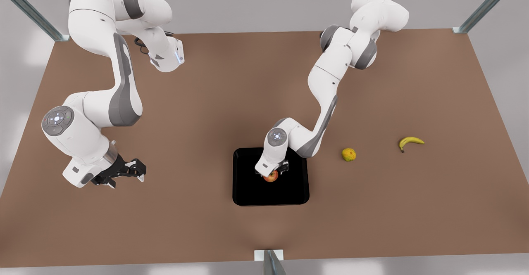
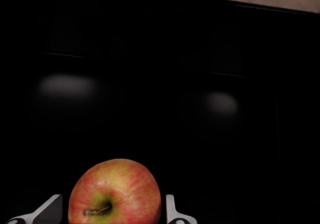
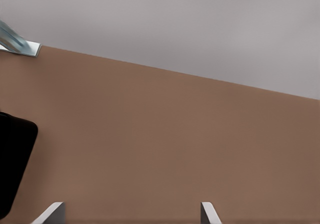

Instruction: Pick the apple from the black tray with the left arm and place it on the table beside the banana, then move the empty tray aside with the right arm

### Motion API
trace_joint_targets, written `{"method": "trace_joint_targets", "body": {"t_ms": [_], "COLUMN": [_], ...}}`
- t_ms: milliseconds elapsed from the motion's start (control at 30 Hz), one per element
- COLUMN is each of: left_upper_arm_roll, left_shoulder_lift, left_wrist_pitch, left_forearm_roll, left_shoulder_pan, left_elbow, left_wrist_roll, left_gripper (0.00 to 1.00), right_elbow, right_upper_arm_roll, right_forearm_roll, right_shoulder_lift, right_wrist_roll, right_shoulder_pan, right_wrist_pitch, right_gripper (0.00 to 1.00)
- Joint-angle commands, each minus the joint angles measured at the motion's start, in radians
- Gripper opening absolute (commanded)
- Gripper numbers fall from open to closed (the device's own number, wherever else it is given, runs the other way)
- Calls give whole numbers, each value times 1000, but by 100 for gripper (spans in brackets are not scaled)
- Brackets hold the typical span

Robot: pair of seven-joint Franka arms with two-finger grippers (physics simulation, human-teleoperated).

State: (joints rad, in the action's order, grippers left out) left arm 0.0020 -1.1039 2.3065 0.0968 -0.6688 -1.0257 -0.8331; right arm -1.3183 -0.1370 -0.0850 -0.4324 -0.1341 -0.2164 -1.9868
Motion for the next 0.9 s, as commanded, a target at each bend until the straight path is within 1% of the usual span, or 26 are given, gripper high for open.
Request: {"method": "trace_joint_targets", "body": {"t_ms": [0,167,200,233,367,433,500,533,567,600,667,767,800,867], "left_upper_arm_roll": [0,0,0,0,0,-2,-7,-8,-8,-7,-3,-5,-5,-3], "left_shoulder_lift": [-2,-16,-16,-16,-13,16,68,105,154,197,344,605,659,664], "left_wrist_pitch": [39,48,48,48,48,22,-90,-174,-240,-275,-257,-257,-257,-277], "left_forearm_roll": [3,3,3,-2,-2,-9,-11,-40,-77,-77,-74,-95,-106,-120], "left_shoulder_pan": [0,0,0,1,1,5,20,35,57,60,67,179,241,365], "left_elbow": [1,0,0,0,0,-7,-7,-8,-11,-43,-241,-546,-609,-611], "left_wrist_roll": [-21,-21,-23,-23,-21,-15,-6,66,104,104,132,353,468,667], "left_gripper": [100,100,98,78,78,77,76,76,76,76,76,76,76,76], "right_elbow": [1,1,1,1,1,1,1,33,80,85,86,197,221,228], "right_upper_arm_roll": [-3,-6,-6,-6,-6,-6,2,8,7,4,5,1,1,-4], "right_forearm_roll": [-1,-1,-1,-1,-1,-1,-2,5,10,34,53,82,82,79], "right_shoulder_lift": [1,1,1,1,1,1,1,1,0,0,0,0,0,-2], "right_wrist_roll": [1,1,1,1,1,1,4,56,117,186,251,501,554,755], "right_shoulder_pan": [0,0,0,0,0,0,0,-5,-51,-83,-109,-199,-215,-297], "right_wrist_pitch": [0,0,0,0,0,0,2,60,125,144,178,322,361,402], "right_gripper": [100,100,100,100,100,100,100,100,100,100,100,100,100,100]}}
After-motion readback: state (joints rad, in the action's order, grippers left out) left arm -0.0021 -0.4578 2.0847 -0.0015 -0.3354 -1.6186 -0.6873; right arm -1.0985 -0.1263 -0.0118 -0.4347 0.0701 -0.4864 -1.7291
